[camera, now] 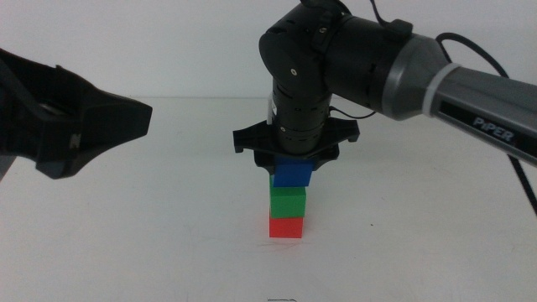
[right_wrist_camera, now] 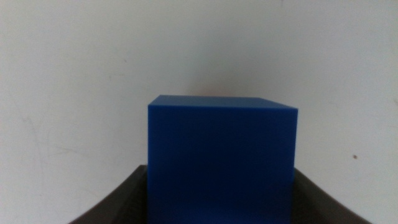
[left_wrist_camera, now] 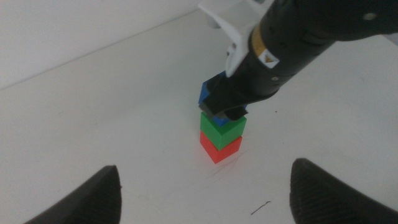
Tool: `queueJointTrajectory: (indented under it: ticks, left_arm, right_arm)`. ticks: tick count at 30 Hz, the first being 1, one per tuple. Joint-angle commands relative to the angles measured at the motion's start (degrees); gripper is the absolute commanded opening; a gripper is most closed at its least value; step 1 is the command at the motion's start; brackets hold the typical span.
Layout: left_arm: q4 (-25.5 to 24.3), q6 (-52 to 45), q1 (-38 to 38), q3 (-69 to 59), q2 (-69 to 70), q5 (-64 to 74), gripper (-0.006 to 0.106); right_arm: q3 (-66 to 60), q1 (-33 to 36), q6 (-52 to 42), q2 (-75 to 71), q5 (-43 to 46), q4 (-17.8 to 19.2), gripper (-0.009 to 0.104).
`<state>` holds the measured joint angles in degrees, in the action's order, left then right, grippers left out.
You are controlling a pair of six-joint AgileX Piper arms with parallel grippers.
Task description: Stack red cubes first, then green, then blue cubes in a specific spot.
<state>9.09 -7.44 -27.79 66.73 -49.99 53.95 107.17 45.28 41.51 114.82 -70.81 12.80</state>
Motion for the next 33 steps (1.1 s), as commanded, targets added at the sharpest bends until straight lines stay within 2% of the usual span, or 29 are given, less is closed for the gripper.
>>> queueJointTrajectory:
  ticks: [1, 21, 23, 24, 31, 33]
  left_arm:
    - [0.9, 0.3, -0.1, 1.7, 0.0, -4.0, 0.091]
    - [0.9, 0.3, -0.1, 1.7, 0.0, -4.0, 0.091]
    - [0.9, 0.3, -0.1, 1.7, 0.0, -4.0, 0.091]
    - [0.9, 0.3, -0.1, 1.7, 0.0, -4.0, 0.091]
    - [0.9, 0.3, -0.1, 1.7, 0.0, -4.0, 0.091]
    - [0.9, 0.3, -0.1, 1.7, 0.0, -4.0, 0.091]
  right_arm:
    - [0.3, 0.3, 1.0, -5.4, -3.8, 3.6, -0.001]
    - [0.2, 1.3, 1.1, -2.7, -3.4, 2.1, -0.001]
    - [0.2, 1.3, 1.1, -2.4, -3.4, 1.5, 0.004]
    - [0.2, 1.3, 1.1, -2.4, -2.9, 1.8, 0.059]
    - [0.4, 1.3, 0.5, -3.9, -1.9, 1.9, 0.087]
    - [0.4, 1.3, 0.4, -5.4, -2.0, 3.2, 0.087]
